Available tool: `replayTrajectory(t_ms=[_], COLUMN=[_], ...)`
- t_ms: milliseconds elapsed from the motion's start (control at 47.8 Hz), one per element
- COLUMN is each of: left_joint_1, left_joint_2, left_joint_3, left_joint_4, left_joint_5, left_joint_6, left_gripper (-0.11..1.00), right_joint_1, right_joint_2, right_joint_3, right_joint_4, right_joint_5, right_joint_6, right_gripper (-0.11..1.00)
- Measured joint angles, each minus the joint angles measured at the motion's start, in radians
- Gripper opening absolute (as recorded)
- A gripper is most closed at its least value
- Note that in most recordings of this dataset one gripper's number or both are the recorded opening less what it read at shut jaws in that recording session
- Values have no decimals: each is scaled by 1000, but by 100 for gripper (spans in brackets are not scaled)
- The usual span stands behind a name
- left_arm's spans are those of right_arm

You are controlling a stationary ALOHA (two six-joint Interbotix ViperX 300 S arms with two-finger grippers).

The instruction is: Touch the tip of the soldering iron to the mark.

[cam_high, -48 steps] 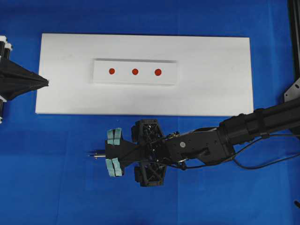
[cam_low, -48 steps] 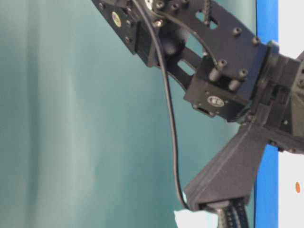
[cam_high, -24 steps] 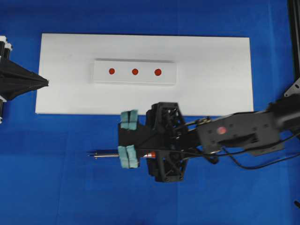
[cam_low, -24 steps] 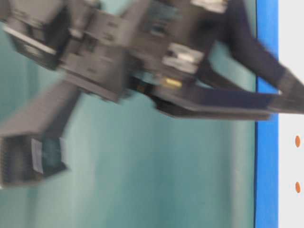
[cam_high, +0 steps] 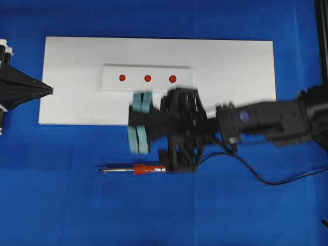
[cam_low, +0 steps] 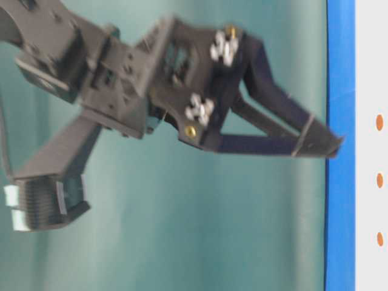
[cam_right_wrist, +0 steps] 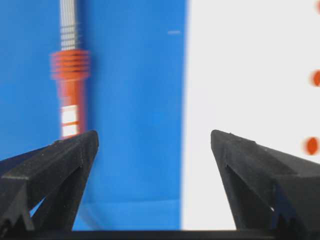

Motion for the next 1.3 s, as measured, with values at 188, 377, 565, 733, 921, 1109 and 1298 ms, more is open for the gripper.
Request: replayTrajectory(t_ms=[188, 377, 565, 733, 921, 1109, 1298], left_joint_1=[0, 0, 0, 0, 0, 0, 0], left_joint_2=[-2, 0, -2, -2, -2, -5, -26], left_joint_3=[0, 0, 0, 0, 0, 0, 0], left_joint_4=[0, 0, 0, 0, 0, 0, 0], left_joint_5=[0, 0, 0, 0, 0, 2, 6], left_joint_6=[0, 0, 0, -2, -2, -2, -2], left_gripper=[0, 0, 0, 0, 0, 0, 0], right_joint_1=[-123, -204, -207, -210, -213, -218, -222], right_joint_2=[-2, -2, -6, -61, -213, -430, -690], right_joint_3=[0, 2, 6, 43, 153, 330, 508], right_joint_4=[-3, 2, 3, 0, 0, 0, -2], right_joint_5=[-2, -12, -20, -25, -64, -147, -236], right_joint_6=[-87, -124, -130, -138, -141, -138, -137], right_gripper=[90, 90, 90, 90, 90, 90, 89])
